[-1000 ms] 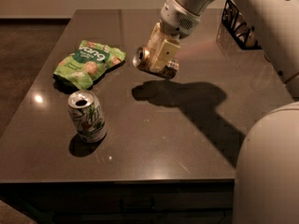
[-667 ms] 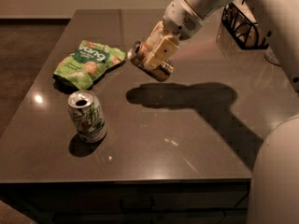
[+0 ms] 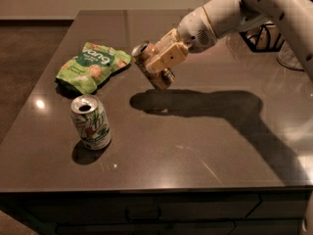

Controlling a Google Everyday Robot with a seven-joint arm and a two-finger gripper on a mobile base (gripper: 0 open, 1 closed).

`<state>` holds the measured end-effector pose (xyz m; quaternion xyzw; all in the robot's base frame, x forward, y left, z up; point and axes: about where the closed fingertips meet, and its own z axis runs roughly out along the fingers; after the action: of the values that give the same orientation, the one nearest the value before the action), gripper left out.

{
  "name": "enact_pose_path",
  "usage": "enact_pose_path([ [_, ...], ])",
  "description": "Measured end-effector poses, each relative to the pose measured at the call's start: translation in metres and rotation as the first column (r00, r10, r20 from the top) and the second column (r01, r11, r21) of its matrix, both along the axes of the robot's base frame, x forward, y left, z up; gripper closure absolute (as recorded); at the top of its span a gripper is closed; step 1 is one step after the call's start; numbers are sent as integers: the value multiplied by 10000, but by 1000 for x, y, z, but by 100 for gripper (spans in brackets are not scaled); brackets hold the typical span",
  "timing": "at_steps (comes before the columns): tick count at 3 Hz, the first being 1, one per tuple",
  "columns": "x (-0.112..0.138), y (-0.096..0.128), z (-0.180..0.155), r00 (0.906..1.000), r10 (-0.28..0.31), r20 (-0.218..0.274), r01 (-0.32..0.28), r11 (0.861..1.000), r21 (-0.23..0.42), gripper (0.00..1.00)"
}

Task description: Place orange can upright

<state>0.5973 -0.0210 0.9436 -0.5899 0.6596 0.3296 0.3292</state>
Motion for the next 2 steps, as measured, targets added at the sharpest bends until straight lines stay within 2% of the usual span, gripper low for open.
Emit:
enact_pose_path([
  [1, 1, -1, -11, 9971, -744, -156, 754, 9941, 777, 100],
  [2, 4, -3, -22, 9890, -1421, -421, 1477, 9689, 1987, 100],
])
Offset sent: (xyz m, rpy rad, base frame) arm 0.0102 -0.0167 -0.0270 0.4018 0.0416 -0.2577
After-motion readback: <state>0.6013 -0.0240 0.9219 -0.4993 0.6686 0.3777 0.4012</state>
